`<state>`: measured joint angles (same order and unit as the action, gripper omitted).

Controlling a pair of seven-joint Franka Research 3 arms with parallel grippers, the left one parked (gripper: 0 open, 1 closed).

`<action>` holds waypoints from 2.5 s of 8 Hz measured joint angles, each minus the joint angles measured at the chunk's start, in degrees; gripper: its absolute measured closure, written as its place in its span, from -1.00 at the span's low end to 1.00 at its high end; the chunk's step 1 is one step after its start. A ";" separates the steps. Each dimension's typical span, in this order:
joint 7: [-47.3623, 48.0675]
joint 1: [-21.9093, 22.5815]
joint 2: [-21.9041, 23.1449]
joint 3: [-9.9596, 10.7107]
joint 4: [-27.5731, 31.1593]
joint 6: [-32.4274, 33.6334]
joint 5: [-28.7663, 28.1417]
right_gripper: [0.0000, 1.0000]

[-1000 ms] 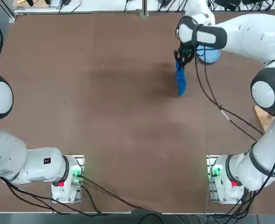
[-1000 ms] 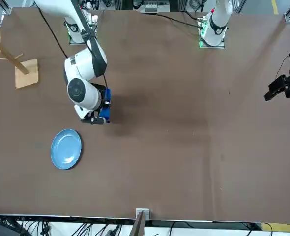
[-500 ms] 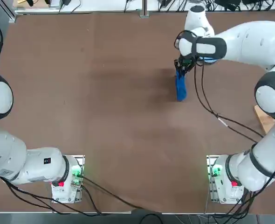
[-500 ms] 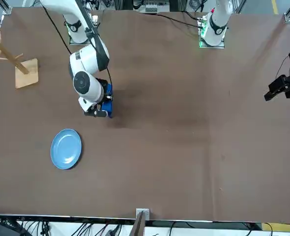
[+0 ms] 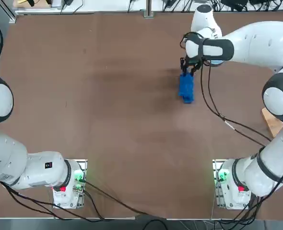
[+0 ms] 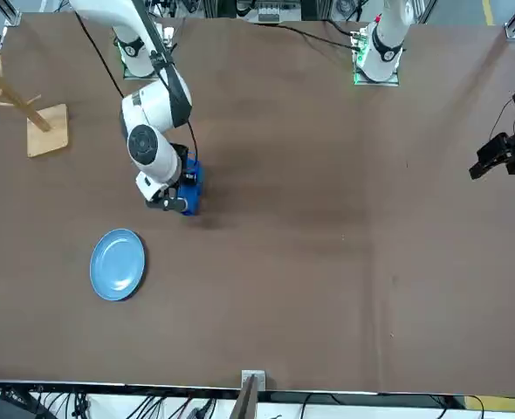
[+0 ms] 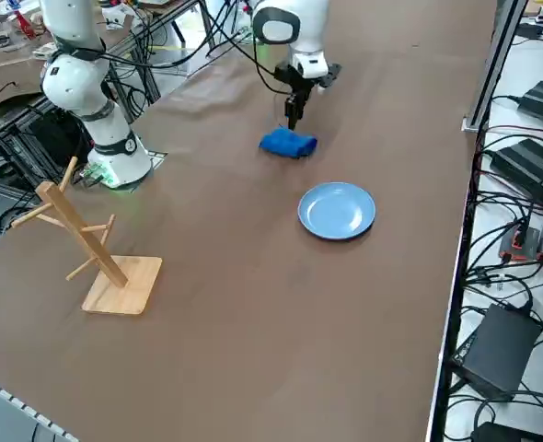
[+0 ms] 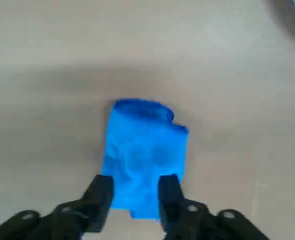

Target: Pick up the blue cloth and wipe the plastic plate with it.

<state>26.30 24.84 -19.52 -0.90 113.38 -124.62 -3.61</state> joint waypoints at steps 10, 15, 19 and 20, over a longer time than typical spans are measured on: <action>-11.91 -23.11 -0.15 -1.97 -16.80 4.37 13.65 -1.00; -12.26 -26.42 7.22 -5.87 -26.08 21.54 11.85 -1.00; -12.26 -28.62 12.40 -7.41 -29.61 27.27 4.47 -1.00; -12.22 -28.61 12.78 -7.53 -30.15 28.04 4.19 -1.00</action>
<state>14.08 -3.77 -6.74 -8.44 83.22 -96.59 0.58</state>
